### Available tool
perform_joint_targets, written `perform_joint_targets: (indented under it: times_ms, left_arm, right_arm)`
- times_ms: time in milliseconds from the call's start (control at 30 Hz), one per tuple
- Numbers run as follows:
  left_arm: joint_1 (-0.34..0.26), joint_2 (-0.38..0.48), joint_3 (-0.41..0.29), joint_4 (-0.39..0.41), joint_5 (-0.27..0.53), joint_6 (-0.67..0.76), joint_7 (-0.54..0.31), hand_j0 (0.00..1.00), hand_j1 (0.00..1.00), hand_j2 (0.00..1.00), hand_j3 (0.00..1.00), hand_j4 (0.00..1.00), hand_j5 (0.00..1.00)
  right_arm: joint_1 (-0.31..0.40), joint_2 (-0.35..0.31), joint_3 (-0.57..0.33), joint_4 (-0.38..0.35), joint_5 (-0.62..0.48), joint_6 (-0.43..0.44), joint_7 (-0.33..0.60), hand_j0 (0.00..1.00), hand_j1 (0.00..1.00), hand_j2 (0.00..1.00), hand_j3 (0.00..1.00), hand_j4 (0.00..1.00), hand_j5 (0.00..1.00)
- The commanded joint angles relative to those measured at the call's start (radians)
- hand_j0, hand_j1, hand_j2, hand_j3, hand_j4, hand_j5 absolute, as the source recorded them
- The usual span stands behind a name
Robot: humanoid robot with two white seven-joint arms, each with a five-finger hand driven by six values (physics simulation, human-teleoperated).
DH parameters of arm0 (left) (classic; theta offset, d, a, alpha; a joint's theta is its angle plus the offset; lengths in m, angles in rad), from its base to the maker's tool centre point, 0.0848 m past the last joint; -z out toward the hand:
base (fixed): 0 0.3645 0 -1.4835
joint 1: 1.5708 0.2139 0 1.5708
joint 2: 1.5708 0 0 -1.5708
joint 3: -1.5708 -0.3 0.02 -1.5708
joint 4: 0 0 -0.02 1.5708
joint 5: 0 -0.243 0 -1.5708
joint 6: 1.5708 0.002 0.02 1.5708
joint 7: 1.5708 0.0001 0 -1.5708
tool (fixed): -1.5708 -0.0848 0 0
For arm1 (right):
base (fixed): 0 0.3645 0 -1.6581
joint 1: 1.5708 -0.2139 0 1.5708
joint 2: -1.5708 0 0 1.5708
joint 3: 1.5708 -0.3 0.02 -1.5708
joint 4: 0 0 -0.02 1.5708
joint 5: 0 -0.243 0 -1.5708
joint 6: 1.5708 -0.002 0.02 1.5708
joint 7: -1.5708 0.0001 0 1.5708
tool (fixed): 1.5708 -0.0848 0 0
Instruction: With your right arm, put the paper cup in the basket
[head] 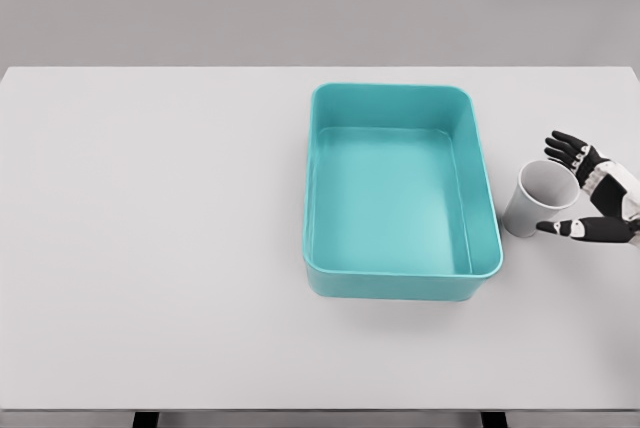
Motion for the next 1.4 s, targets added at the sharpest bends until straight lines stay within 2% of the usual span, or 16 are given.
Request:
perform_joint_targets:
  times_ms: [0, 800, 933, 1033, 1367]
  left_arm:
    - [0.000, 0.000, 0.000, 0.000, 0.000, 0.000, 0.000, 1.00, 1.00, 1.00, 1.00, 1.00, 1.00]
    - [0.000, 0.000, 0.000, 0.000, 0.000, 0.000, 0.000, 1.00, 1.00, 1.00, 1.00, 1.00, 1.00]
    - [0.000, 0.000, 0.000, 0.000, 0.000, 0.000, 0.000, 1.00, 1.00, 1.00, 1.00, 1.00, 1.00]
    - [0.000, 0.000, 0.000, 0.000, 0.000, 0.000, 0.000, 1.00, 1.00, 1.00, 1.00, 1.00, 1.00]
    - [0.000, 0.000, 0.000, 0.000, 0.000, 0.000, 0.000, 1.00, 1.00, 1.00, 1.00, 1.00, 1.00]
  right_arm:
    - [0.000, -0.001, 0.003, 0.000, -0.005, 0.000, 0.000, 1.00, 1.00, 1.00, 1.00, 1.00, 1.00]
    - [-0.021, 0.013, 0.009, 0.005, 0.035, 0.003, 0.000, 0.99, 0.99, 0.99, 0.99, 0.99, 0.99]
    - [-0.023, 0.013, 0.007, 0.003, 0.051, 0.005, 0.000, 0.92, 0.92, 0.92, 0.92, 0.92, 0.92]
    - [-0.023, 0.013, 0.007, 0.003, 0.051, 0.005, 0.000, 0.81, 0.81, 0.81, 0.81, 0.81, 0.81]
    - [-0.023, 0.010, -0.002, -0.012, 0.051, 0.010, 0.000, 0.76, 0.76, 0.76, 0.76, 0.76, 0.76]
